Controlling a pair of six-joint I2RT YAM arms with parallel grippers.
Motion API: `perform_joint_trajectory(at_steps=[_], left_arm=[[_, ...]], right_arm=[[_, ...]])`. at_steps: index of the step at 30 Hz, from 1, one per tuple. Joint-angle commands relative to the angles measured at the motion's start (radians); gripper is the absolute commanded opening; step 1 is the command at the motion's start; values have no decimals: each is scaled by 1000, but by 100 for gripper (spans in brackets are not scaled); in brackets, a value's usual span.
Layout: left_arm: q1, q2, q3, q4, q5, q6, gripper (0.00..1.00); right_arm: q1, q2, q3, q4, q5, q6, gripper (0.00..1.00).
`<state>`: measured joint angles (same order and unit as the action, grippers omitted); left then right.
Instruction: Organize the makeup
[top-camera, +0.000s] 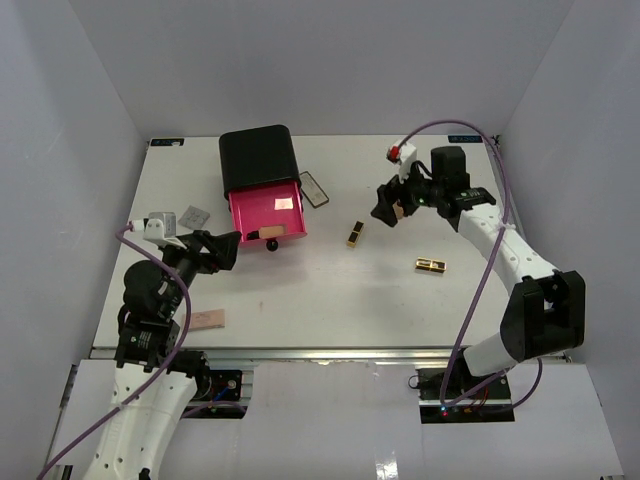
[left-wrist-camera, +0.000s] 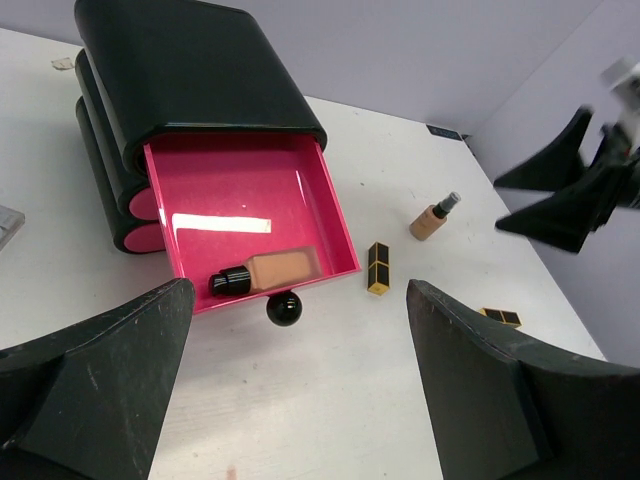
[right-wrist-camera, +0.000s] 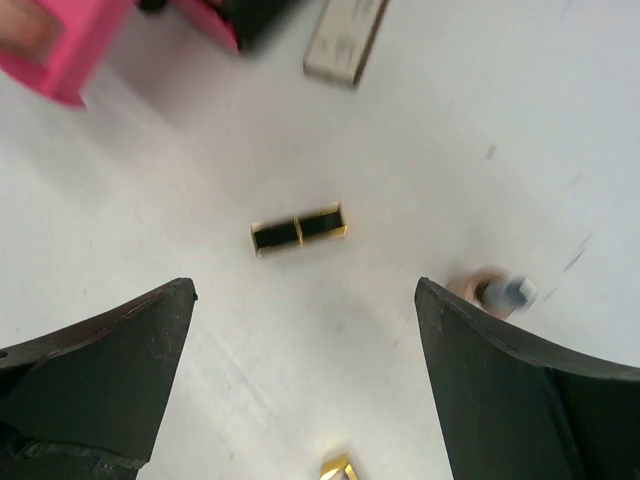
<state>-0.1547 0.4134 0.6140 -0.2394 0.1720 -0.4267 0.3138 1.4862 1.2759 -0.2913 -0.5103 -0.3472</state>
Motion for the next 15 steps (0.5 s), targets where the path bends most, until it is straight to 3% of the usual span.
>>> perform_joint_trajectory(at_steps=[1,8,12,15], left_arm=[[-3,14,-9,13,35,-1,98],[-3,19,-8,14,38,-1,98],[-3,20,-9,15,40,-1,98],[-3,23,-8,17,44,-1,98]], right_arm=[[-57,-89,-207,219,-67,22,98],[-179,-95,-445,605,-40,49,100],[-205,-61,-485,702,40,70,100],[-208,-13,-495,744,70,76,94]])
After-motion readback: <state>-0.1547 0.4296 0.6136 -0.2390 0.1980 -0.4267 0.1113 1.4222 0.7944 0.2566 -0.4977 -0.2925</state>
